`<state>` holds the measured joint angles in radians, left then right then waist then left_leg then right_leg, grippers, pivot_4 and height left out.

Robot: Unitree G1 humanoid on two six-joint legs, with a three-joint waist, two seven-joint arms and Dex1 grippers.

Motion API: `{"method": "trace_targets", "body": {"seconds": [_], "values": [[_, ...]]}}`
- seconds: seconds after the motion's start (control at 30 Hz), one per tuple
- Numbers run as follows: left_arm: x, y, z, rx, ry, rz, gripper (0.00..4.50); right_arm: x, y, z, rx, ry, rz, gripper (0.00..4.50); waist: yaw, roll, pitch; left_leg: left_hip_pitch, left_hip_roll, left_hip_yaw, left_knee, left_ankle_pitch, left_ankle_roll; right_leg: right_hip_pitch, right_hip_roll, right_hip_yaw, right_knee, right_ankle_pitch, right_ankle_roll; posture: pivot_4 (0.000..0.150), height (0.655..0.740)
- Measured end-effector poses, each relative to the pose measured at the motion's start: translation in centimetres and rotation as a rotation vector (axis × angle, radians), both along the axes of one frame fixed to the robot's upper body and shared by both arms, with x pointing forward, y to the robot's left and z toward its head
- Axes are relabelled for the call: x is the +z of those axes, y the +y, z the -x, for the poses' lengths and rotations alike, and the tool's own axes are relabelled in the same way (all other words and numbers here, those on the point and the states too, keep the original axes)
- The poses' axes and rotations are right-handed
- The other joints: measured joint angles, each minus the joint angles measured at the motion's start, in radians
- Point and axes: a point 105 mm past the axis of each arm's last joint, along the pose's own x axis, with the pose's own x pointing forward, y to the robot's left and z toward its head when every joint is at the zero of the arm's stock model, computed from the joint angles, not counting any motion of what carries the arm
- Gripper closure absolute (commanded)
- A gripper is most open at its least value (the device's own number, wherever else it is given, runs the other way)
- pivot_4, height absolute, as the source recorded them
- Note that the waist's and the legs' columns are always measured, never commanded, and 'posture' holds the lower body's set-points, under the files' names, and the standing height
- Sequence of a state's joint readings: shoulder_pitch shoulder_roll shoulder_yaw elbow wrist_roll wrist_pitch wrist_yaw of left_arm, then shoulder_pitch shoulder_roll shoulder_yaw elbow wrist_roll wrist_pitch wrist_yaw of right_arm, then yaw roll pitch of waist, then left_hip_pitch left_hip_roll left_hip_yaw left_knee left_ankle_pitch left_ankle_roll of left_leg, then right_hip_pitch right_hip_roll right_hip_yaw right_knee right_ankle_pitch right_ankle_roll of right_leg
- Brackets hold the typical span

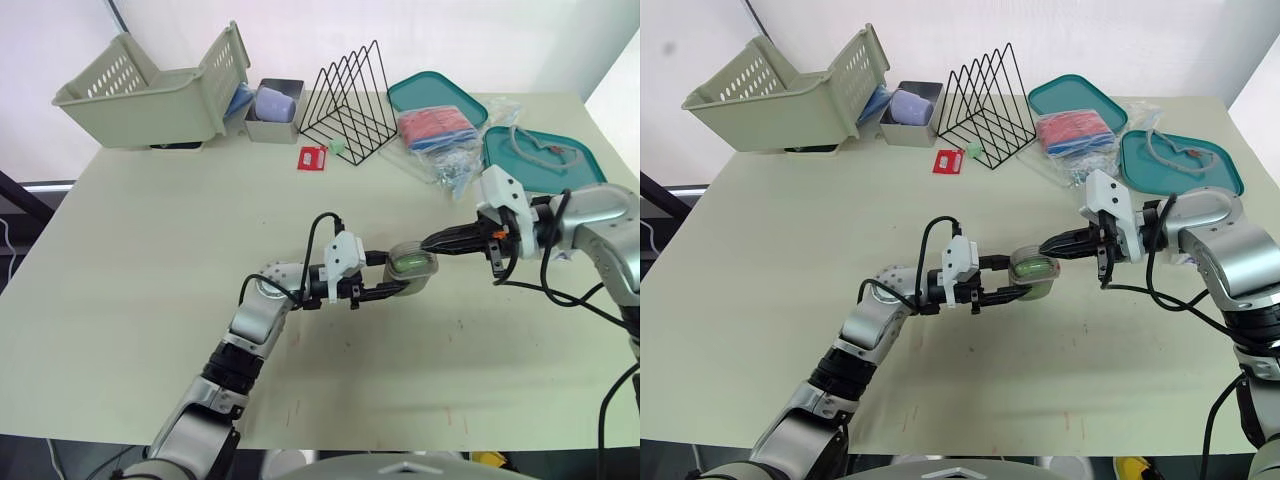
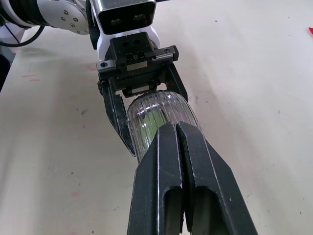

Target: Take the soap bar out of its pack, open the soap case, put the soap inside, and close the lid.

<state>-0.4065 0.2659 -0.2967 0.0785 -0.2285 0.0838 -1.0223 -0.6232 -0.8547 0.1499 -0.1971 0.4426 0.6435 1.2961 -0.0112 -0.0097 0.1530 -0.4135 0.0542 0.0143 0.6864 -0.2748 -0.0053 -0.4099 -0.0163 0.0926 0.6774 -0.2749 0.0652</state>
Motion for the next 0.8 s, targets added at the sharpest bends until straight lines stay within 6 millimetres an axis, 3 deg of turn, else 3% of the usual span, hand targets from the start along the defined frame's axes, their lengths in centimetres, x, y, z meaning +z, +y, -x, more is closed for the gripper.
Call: {"method": "trace_targets", "body": {"seconds": [0.3,0.47,0.5,0.53,0.67,0.8], "values": [[-0.1,-0.1,0.0,0.004,0.004,0.004,2.48,-0.1,0.5,-0.6,-0.041,-0.02,-0.092,4.46,0.002,-0.002,-0.001,0.0,0.0,0.0,0.0,0.0,0.0,0.0,0.0,0.0,0.0,0.0,0.0,0.15,0.74],[0.0,0.0,0.0,0.003,0.005,0.006,2.48,-0.1,-2.5,-2.2,-0.171,0.1,-0.199,4.46,0.001,-0.002,-0.001,-0.001,0.0,0.0,0.0,0.0,0.0,0.0,0.0,0.0,0.0,0.0,0.0,0.15,0.74],[0.0,0.0,0.0,0.003,0.006,0.006,2.48,0.1,-2.9,-2.4,-0.188,0.099,-0.212,3.94,0.001,-0.002,-0.001,-0.001,0.0,0.0,0.0,0.0,0.0,0.0,0.0,0.0,0.0,0.0,0.0,0.15,0.74],[0.0,0.0,0.0,0.003,0.008,0.006,2.48,0.3,-3.7,-2.5,-0.205,0.09,-0.229,3.78,0.001,-0.002,-0.001,-0.001,0.0,0.0,0.0,0.0,0.0,0.0,0.0,0.0,0.0,0.0,0.0,0.15,0.74],[0.0,0.1,-0.1,0.002,0.025,0.006,2.48,-1.1,-5.3,-1.6,-0.176,0.065,-0.241,1.62,0.001,-0.002,-0.001,-0.001,0.0,0.0,0.0,0.0,0.0,0.0,0.0,0.0,-0.001,0.0,0.0,0.15,0.74],[0.0,0.3,-0.1,-0.007,0.089,0.014,2.48,-2.4,-6.9,-0.3,-0.125,-0.008,-0.249,0.13,-0.001,-0.002,-0.001,-0.001,0.0,0.0,0.0,0.0,0.0,0.0,0.0,0.0,0.0,0.0,0.0,0.15,0.74]]}}
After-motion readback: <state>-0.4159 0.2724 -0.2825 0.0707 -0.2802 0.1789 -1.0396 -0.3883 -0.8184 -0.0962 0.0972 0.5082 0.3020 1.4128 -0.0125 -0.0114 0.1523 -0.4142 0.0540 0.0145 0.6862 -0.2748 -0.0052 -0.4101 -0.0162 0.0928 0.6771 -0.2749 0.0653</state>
